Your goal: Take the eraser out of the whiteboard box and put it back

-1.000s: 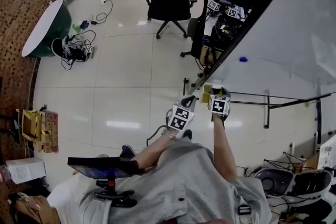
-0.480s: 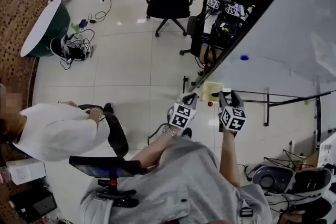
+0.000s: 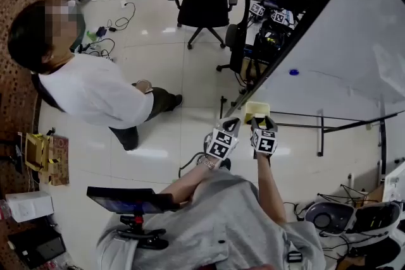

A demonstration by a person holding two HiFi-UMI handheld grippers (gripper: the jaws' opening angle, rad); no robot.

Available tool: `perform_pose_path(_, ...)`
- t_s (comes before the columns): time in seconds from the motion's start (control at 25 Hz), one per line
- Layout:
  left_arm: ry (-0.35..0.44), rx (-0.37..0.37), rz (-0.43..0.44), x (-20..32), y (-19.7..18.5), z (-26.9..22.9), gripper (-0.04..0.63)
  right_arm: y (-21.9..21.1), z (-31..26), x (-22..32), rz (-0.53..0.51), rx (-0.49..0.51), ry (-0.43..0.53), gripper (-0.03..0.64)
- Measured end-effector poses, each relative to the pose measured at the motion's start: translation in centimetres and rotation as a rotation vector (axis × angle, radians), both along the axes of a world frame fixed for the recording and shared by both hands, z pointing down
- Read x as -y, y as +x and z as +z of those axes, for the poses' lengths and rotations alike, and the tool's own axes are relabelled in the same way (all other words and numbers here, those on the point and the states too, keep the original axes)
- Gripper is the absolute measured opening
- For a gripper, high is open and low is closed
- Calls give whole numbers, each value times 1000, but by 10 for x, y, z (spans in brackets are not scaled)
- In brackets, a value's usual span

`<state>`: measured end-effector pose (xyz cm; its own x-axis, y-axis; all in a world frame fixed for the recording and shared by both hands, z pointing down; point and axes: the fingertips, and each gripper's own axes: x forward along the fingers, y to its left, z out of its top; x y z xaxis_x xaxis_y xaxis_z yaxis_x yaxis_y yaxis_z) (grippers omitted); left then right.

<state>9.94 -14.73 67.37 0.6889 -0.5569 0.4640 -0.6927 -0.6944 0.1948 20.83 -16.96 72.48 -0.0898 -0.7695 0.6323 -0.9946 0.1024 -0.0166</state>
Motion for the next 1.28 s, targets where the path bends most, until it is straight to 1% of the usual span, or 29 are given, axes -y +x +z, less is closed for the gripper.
perform_pose_path(0.12,8,0,-3,-1,-5,-1,8,-2,16,1,5,-13,-11,241)
perform_pose_path(0.28,-2,0,-16,-7,-14,4,9,-1,8,2,31,56,10,267)
perform_pose_path(0.36,-16,-4,-22,-11,-16,10,15,4,-6,-1,60,74,39,267)
perform_pose_path(0.52,-31,-18,-24,-17,-9,16,28,15,-43,-17,130,112,129,264)
perform_pose_path(0.56,-31,-19,-24,-21,-9,16,28,12,-48,-25,132,122,142,236)
perform_pose_path(0.68,-23,-22,-40,-39,-10,11,26,-9,-53,-49,79,154,154,28)
perform_pose_path(0.72,-17,-20,-47,-44,-9,8,26,-16,-52,-56,54,162,148,14)
perform_pose_path(0.88,-15,3,-79,-70,5,8,26,-39,-46,-87,-47,223,117,12)
perform_pose_path(1.0,-49,13,-122,-91,30,24,25,-33,-36,-110,-111,279,89,12)
perform_pose_path(1.08,-75,25,-125,-118,47,34,25,-24,-28,-135,-125,314,64,12)
perform_pose_path(1.16,-91,44,-116,-151,54,38,25,-20,-20,-163,-118,341,16,12)
perform_pose_path(1.28,-79,61,-126,-169,54,29,25,-14,-21,-180,-125,362,-8,12)
